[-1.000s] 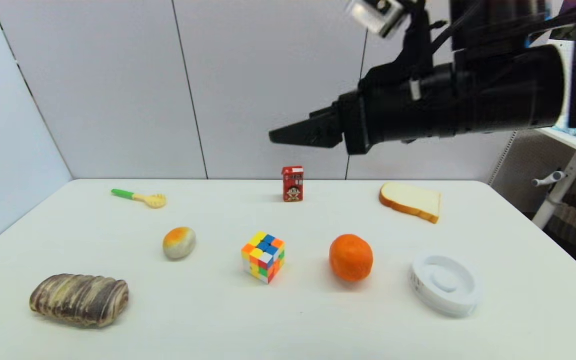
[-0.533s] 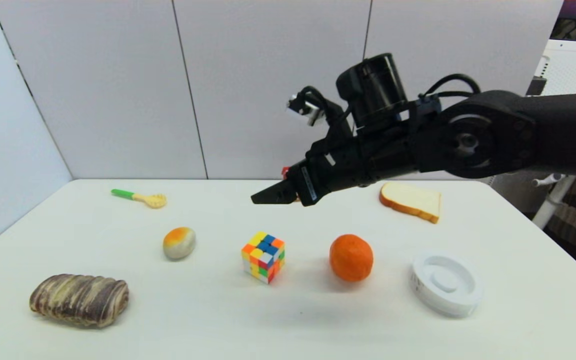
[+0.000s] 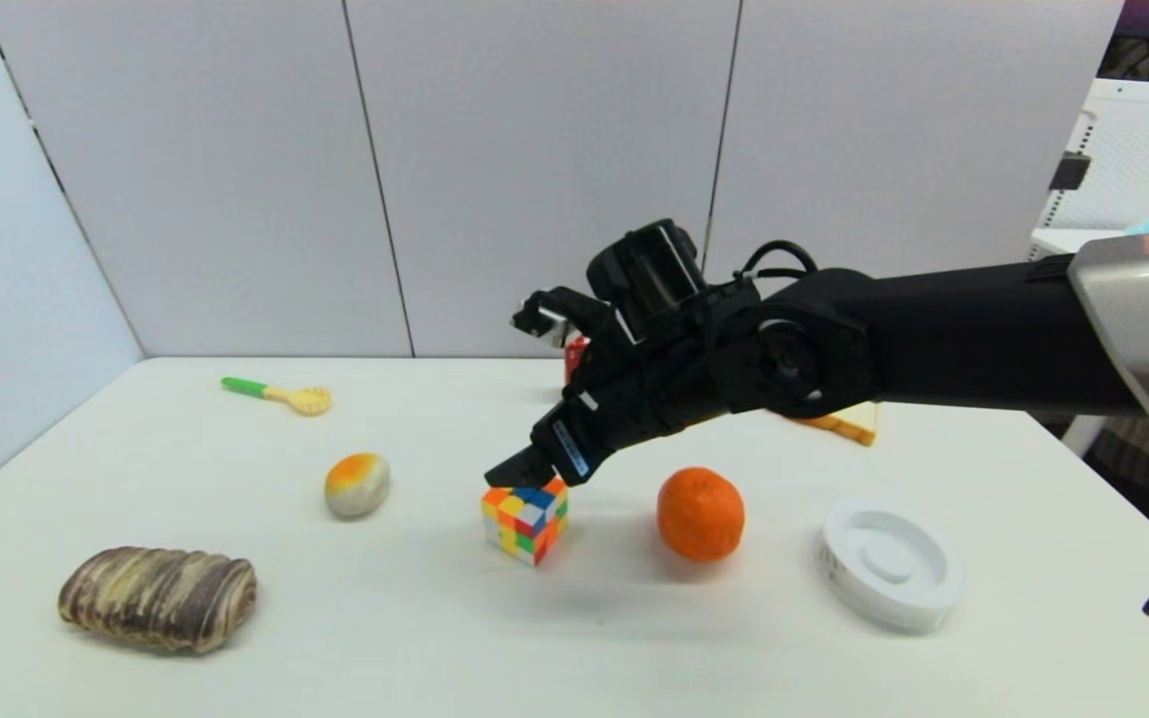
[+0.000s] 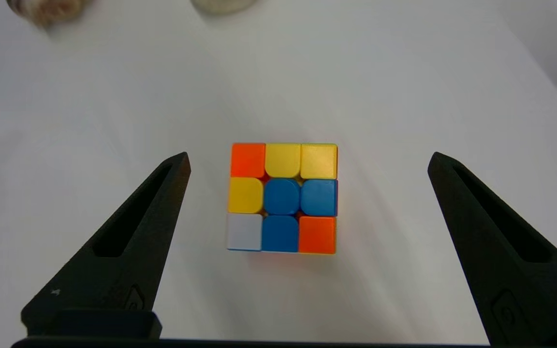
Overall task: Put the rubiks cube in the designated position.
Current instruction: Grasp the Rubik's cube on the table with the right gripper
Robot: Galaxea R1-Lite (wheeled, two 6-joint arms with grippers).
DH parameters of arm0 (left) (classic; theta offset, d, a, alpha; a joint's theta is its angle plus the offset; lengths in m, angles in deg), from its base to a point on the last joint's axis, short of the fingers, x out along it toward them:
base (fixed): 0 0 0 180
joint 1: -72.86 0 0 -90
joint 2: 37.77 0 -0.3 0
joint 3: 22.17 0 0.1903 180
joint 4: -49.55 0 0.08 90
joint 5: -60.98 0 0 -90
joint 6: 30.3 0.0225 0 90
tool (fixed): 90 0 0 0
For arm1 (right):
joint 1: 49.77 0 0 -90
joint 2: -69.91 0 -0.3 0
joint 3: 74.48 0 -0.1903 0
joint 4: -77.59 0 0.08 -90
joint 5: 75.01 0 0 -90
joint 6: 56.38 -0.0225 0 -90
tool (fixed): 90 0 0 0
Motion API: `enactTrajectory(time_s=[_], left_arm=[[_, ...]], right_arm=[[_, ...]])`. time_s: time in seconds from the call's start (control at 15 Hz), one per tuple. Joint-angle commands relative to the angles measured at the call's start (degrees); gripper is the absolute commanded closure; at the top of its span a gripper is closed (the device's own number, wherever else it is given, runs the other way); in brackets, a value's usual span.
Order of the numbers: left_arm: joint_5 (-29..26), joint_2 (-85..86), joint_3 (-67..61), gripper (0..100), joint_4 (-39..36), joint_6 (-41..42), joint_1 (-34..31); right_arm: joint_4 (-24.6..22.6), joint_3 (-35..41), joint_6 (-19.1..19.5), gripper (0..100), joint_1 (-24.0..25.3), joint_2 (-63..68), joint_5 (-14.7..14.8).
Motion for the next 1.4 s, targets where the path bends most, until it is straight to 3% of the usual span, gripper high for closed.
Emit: enactTrajectory(time_s=[0.07,0.73,1.0,1.4], left_arm=[[0.01,-0.09,-0.01,0,0.04,0.01,-0.02],[0.01,-0.09,-0.01,0,0.04,0.01,-0.02],[0.01,-0.09,-0.01,0,0.04,0.01,-0.02],[0.01,-0.09,-0.01,0,-0.13,0.01,-0.02]], right_arm=[[-0.49,1.51,4.49,0,0.77,0.43,-0.16],[-2.25,1.77,4.84,0,1.65,5.52,0.2],[-2.25,1.77,5.81,0,1.47,7.28,2.39],[-1.99,1.77,5.81,0,1.29,7.63,2.39]])
